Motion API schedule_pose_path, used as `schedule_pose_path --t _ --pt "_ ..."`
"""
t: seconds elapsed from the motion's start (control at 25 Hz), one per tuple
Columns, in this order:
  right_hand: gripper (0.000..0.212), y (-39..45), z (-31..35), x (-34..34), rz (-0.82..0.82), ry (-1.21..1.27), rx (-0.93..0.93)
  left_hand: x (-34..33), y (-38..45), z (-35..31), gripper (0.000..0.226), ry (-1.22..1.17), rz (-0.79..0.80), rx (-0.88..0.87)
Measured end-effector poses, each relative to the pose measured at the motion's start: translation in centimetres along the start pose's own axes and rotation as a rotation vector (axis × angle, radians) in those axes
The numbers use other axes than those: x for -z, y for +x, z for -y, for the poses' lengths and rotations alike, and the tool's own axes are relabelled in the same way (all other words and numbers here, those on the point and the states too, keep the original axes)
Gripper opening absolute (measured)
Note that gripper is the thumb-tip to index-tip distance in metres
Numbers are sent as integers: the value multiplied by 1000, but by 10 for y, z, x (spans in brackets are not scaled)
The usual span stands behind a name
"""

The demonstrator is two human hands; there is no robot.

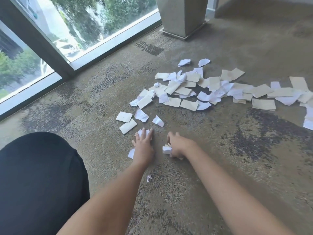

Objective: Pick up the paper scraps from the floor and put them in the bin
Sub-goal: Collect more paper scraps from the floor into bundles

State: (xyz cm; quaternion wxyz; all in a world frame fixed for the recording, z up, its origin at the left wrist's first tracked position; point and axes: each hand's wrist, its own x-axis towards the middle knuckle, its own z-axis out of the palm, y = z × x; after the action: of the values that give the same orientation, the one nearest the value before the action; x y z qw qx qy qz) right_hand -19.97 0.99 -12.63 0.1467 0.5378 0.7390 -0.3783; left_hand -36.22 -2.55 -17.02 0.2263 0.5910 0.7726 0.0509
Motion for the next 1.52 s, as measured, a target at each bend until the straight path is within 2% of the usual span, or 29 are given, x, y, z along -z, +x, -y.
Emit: schedule_pose_path --t 0.12,0.24,0.32,0.4,0.52,0.6,0.68,0.76,0.92,1.04,1.16,1.24,1.36,1.52 --pt "66 -6 11 -10 -85 -123 -58 4 -1 3 85 148 -42 -25" --pt "54 -10 10 -6 -105 -223 -38 13 1 6 74 291 -93 -81" --pt "46 -14 9 -1 -157 -278 3 21 4 8 61 285 -169 -113" --pt "38 -21 6 7 -182 -230 11 30 9 5 40 237 -198 -113" --pt "25 -27 1 9 -39 26 118 48 30 -2 20 150 -141 -93" --pt "28 -31 7 -2 123 170 242 55 41 -4 12 113 -152 -105" --pt "39 -33 20 -20 206 148 359 59 47 -6 14 116 -177 -100" --pt "42 -35 33 -37 212 12 460 61 51 -10 20 100 -185 -46" --pt "4 -37 42 -58 74 -253 587 65 55 -16 32 78 -156 49" --pt "11 -36 42 -70 -36 -316 643 61 56 -15 43 89 -152 10" --pt "12 -36 42 -75 -63 -321 665 44 69 -7 67 -66 -99 -25" --pt "18 -38 43 -75 -39 -284 631 36 75 -11 77 -192 -17 -46" --pt "29 -36 42 -68 -61 -266 531 29 84 -21 76 -253 58 -59" --pt "46 -31 37 -51 -144 -243 269 38 85 -32 62 31 76 -47"
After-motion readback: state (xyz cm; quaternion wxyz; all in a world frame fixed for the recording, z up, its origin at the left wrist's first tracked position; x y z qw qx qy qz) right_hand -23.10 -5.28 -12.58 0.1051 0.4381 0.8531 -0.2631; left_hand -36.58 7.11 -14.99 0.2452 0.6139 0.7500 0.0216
